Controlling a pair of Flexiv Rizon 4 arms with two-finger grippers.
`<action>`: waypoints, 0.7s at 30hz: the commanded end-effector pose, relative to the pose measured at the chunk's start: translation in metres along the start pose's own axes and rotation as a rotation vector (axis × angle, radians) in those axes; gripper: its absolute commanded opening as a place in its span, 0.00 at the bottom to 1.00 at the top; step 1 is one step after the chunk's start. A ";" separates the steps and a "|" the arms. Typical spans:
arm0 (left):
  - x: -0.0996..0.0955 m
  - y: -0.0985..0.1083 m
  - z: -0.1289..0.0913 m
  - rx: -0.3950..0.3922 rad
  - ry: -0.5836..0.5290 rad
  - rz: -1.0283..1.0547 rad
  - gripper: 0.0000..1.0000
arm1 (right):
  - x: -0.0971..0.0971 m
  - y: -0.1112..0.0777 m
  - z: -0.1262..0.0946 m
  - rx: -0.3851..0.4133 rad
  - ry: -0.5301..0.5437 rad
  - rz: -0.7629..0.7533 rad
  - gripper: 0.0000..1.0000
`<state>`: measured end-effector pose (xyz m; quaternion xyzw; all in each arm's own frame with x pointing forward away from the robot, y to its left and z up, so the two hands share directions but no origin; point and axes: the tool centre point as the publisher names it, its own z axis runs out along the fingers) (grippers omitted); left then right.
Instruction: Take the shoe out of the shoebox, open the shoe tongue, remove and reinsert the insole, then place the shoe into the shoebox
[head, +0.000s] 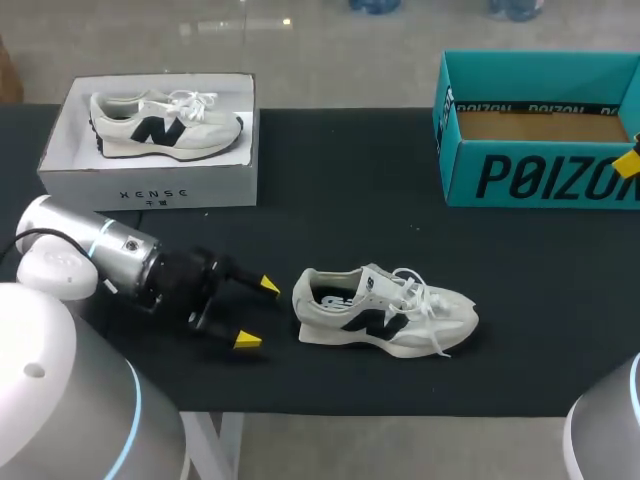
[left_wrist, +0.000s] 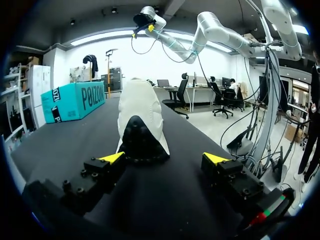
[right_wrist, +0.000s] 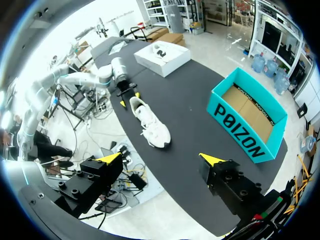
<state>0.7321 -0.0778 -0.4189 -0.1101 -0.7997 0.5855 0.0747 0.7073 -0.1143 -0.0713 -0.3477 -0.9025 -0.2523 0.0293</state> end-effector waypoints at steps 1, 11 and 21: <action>0.005 -0.008 0.011 -0.019 -0.065 0.010 1.00 | -0.001 0.002 0.000 0.006 0.003 0.001 1.00; -0.006 -0.012 0.022 -0.018 -0.108 0.022 1.00 | -0.001 0.002 0.000 0.006 0.003 0.001 1.00; -0.026 -0.007 0.026 -0.039 -0.145 0.011 1.00 | -0.001 0.002 0.000 0.006 0.003 0.001 1.00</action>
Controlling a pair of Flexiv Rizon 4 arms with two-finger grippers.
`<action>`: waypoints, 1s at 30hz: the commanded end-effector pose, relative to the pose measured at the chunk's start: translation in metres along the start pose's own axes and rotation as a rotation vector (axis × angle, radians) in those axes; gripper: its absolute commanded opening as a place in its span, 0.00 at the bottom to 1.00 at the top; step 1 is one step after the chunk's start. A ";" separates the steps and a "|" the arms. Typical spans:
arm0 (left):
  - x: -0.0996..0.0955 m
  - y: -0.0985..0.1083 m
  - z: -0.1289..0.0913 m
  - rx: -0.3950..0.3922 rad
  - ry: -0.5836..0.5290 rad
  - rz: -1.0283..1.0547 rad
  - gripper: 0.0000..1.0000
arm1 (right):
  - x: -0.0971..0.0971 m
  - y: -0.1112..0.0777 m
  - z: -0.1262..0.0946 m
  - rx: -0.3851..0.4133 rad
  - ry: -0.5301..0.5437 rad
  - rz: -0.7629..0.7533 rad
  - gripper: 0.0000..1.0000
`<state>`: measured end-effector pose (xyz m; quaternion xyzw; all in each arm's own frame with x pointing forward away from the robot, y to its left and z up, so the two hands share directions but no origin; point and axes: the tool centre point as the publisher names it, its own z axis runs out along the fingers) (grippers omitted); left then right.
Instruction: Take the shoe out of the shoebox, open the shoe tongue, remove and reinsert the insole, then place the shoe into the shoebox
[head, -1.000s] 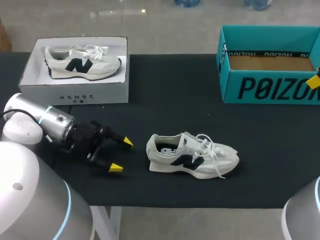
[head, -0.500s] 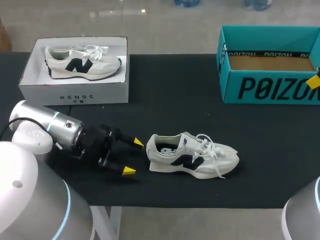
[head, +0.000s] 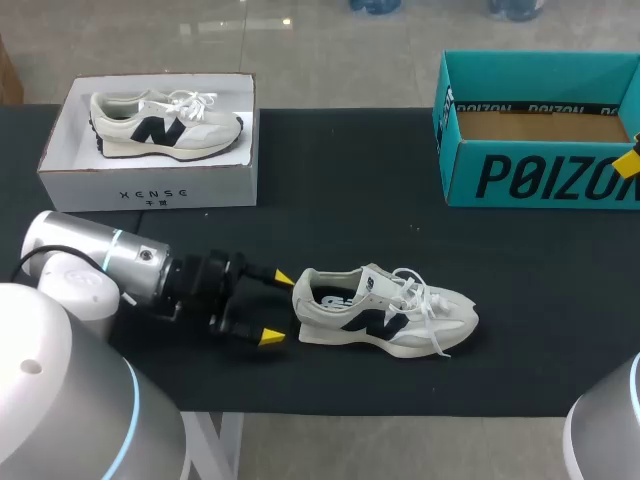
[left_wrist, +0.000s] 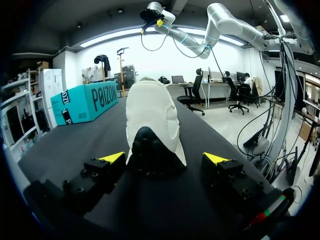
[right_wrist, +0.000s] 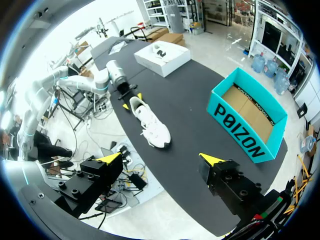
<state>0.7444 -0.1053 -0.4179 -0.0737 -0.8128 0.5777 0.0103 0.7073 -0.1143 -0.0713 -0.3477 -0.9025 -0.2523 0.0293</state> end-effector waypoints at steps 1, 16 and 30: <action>-0.009 0.002 0.005 -0.004 -0.003 -0.005 1.00 | -0.001 0.002 0.000 0.006 0.003 0.001 1.00; -0.013 0.007 0.013 -0.014 -0.003 -0.023 1.00 | -0.001 0.002 0.000 0.006 0.003 0.001 1.00; 0.000 0.000 0.027 0.005 0.023 -0.023 1.00 | -0.001 0.002 0.000 0.006 0.003 0.001 1.00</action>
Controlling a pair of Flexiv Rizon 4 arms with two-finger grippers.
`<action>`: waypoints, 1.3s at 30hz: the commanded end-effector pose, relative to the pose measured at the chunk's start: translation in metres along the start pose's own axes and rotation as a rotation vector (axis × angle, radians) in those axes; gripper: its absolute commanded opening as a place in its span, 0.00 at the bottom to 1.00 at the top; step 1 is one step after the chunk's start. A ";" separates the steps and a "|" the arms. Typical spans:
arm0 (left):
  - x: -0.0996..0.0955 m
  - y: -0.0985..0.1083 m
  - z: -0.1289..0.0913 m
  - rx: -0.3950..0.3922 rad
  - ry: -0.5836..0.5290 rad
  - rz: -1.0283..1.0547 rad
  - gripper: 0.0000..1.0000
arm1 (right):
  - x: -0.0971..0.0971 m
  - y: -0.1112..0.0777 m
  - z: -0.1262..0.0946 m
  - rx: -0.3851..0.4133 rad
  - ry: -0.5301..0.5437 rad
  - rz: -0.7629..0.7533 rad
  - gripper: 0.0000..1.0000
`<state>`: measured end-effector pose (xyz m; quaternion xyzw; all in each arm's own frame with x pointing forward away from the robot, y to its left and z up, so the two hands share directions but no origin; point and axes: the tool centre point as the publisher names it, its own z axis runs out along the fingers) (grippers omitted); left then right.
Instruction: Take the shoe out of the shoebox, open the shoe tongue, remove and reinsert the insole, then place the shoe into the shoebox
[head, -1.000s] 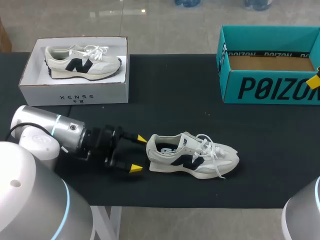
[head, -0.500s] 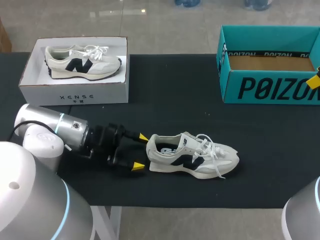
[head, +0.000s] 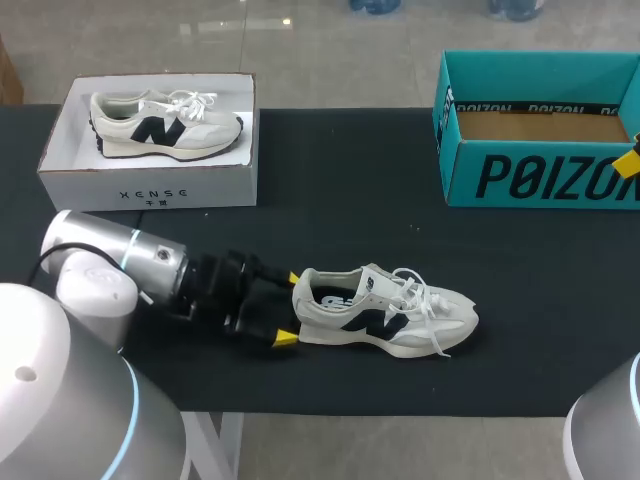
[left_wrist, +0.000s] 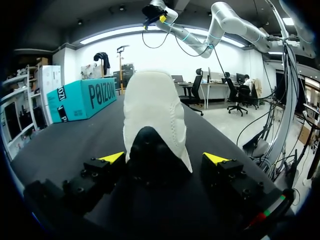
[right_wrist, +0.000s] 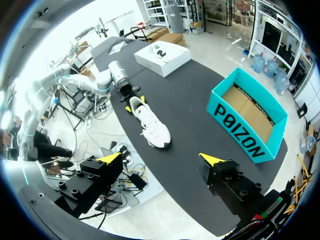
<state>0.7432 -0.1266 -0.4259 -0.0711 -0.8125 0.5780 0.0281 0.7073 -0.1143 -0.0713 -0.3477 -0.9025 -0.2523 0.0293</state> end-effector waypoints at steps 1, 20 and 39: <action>0.002 -0.001 0.005 0.002 -0.002 0.003 1.00 | -0.001 0.002 0.000 0.006 0.003 0.001 1.00; -0.001 0.005 0.019 -0.011 -0.029 -0.014 1.00 | -0.001 0.002 0.000 0.006 0.003 0.001 1.00; -0.006 0.008 0.025 -0.019 -0.023 -0.018 0.00 | -0.001 0.002 0.000 0.006 0.003 0.001 1.00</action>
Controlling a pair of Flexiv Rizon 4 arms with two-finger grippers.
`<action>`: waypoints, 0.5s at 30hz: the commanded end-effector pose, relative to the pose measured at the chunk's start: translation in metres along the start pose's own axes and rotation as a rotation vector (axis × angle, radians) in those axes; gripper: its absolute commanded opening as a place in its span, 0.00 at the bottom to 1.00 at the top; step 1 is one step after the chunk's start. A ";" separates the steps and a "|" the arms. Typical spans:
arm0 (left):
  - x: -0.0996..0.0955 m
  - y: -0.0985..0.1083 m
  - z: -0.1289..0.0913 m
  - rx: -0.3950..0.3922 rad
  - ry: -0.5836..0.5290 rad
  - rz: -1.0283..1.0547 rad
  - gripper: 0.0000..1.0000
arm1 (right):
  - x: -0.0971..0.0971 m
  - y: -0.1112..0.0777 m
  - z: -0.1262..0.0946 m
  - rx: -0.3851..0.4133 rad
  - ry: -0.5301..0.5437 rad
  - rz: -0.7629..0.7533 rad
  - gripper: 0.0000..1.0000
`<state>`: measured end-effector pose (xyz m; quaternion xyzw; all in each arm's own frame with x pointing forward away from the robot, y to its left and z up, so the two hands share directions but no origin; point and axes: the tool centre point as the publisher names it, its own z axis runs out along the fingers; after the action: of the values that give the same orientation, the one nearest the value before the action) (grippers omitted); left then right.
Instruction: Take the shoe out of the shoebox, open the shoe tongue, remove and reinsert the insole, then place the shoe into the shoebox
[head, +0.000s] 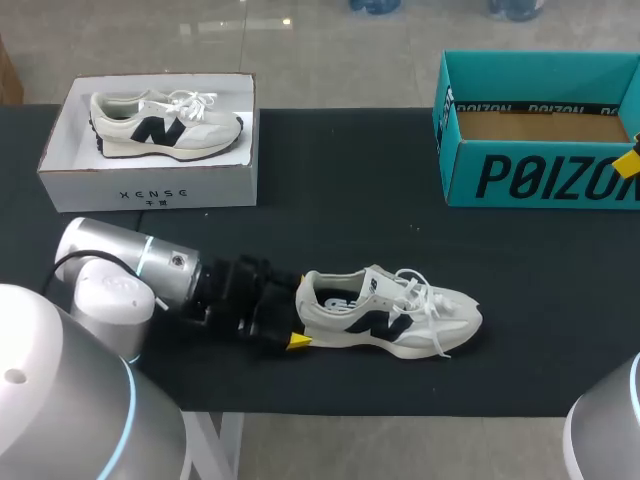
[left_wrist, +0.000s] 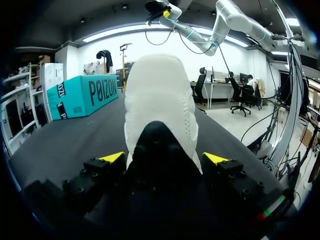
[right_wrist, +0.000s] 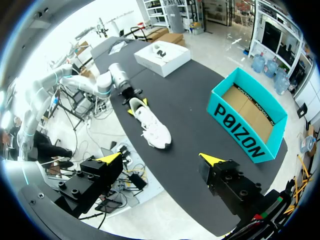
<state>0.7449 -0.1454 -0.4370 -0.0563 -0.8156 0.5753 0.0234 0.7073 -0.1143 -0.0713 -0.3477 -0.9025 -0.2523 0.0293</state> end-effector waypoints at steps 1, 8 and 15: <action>-0.002 0.003 0.004 -0.013 0.000 -0.007 0.00 | -0.001 0.002 0.000 0.006 0.003 0.001 1.00; -0.003 0.004 0.004 -0.019 -0.005 -0.019 0.00 | -0.001 0.002 0.000 0.006 0.003 0.001 1.00; -0.003 0.004 0.004 -0.019 -0.005 -0.019 0.00 | -0.001 0.002 0.000 0.006 0.003 0.001 1.00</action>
<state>0.7470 -0.1456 -0.4382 -0.0479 -0.8205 0.5689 0.0268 0.7073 -0.1143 -0.0713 -0.3477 -0.9025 -0.2523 0.0293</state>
